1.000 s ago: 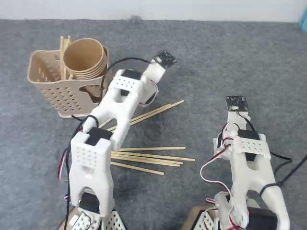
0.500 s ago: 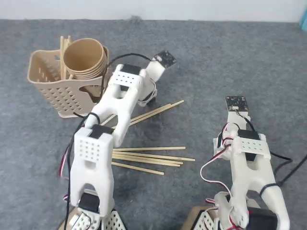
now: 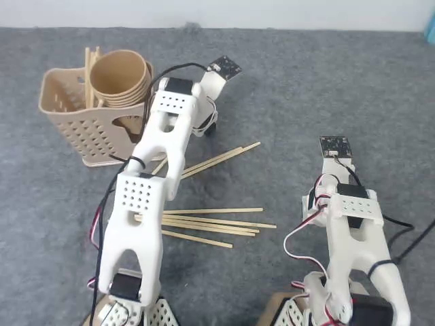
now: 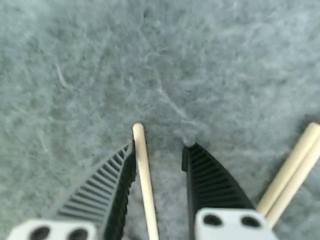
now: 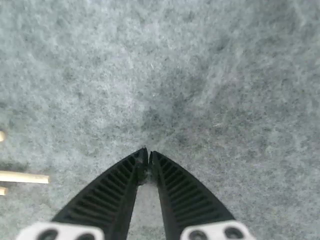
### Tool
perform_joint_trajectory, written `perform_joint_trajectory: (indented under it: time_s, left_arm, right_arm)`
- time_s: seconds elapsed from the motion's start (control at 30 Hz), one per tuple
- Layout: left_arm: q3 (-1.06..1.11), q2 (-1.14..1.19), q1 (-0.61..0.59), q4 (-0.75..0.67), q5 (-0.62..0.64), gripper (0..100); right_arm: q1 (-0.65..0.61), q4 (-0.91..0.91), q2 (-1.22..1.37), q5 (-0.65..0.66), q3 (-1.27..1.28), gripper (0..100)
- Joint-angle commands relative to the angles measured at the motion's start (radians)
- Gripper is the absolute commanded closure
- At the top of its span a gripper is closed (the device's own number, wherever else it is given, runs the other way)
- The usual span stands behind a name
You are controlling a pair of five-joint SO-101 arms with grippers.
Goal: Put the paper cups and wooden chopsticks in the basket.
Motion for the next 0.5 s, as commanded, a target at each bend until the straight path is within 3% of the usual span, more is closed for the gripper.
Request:
perform_joint_trajectory:
  time_s: [0.0,0.33,0.47]
  left_arm:
    - [-0.157,0.074,-0.018,0.097,0.008,86]
    - [-0.463,0.244,-0.017,0.267,0.015,87]
    - [-0.558,0.298,-0.008,0.307,0.011,99]
  right_arm:
    - [0.002,-0.018,-0.044,0.011,-0.011,98.0]
    - [0.002,-0.018,-0.044,0.012,-0.011,98.0]
    - [0.002,-0.018,-0.044,0.012,-0.011,98.0]
